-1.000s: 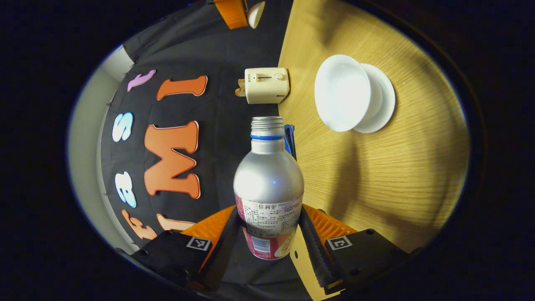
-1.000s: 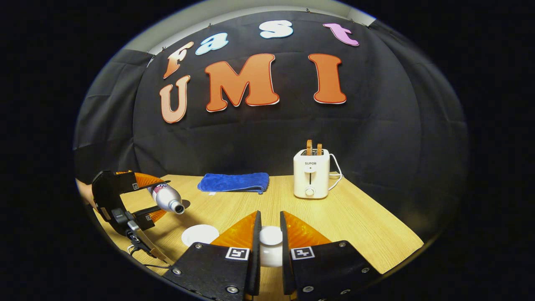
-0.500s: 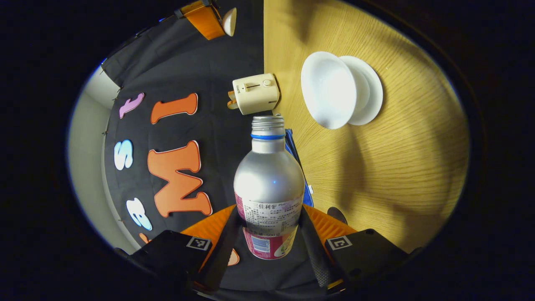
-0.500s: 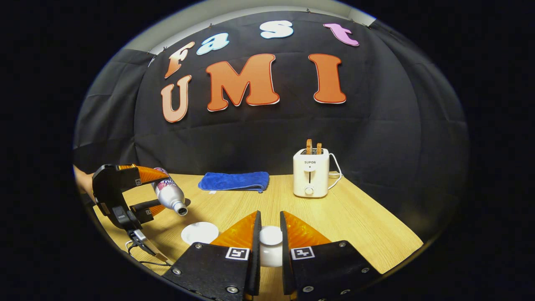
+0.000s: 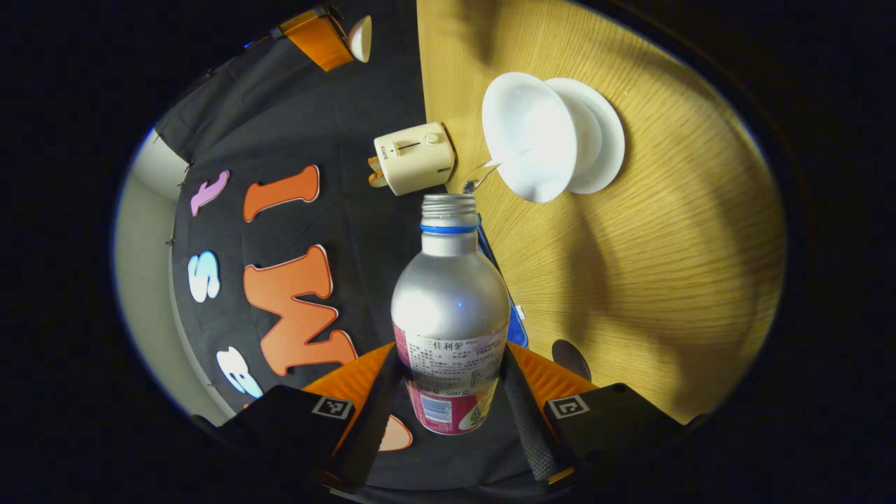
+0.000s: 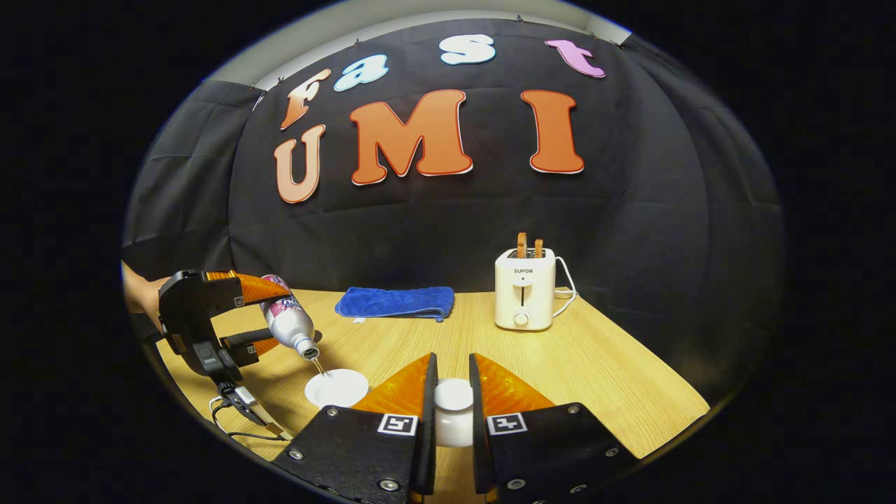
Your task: Open the teacup lid with one hand, grasp the water bottle and pour water into the teacup with the other hand; after pouring, place the water bottle on the coaster and then close the teacup lid.
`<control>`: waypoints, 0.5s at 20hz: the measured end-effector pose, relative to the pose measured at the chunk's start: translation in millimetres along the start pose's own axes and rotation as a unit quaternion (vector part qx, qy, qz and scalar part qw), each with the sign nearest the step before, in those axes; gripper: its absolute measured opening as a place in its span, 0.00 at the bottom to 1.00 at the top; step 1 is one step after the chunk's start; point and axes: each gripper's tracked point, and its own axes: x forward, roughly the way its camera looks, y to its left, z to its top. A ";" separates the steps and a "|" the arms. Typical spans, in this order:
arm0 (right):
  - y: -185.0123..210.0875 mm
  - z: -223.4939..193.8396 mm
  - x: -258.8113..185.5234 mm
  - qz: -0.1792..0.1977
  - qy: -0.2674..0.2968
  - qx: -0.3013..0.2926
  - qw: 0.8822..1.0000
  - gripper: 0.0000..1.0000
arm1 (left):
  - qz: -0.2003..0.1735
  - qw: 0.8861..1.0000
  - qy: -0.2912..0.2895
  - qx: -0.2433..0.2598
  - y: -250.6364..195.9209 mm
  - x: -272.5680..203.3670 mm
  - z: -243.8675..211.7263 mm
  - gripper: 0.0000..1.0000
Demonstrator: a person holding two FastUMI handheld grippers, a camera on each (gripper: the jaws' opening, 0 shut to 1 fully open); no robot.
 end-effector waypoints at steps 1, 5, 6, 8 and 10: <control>2.8 -0.3 1.1 0.002 0.001 0.000 1.000 0.22 | -0.002 1.000 -0.003 0.000 -2.9 0.8 1.6 0.86; 10.0 1.9 0.4 0.013 -0.005 -0.017 1.000 0.22 | -0.003 1.000 -0.002 0.019 -2.6 4.5 0.3 0.86; 10.9 2.1 0.7 0.015 -0.007 -0.019 1.000 0.22 | -0.001 1.000 -0.003 0.023 -3.2 4.2 1.3 0.88; 12.1 1.0 0.3 0.019 -0.007 -0.020 1.000 0.22 | 0.003 1.000 -0.009 0.028 1.1 3.0 3.6 0.84; 16.1 1.0 0.3 0.024 -0.008 -0.020 0.999 0.22 | 0.006 0.999 -0.012 0.035 3.9 3.8 6.3 0.86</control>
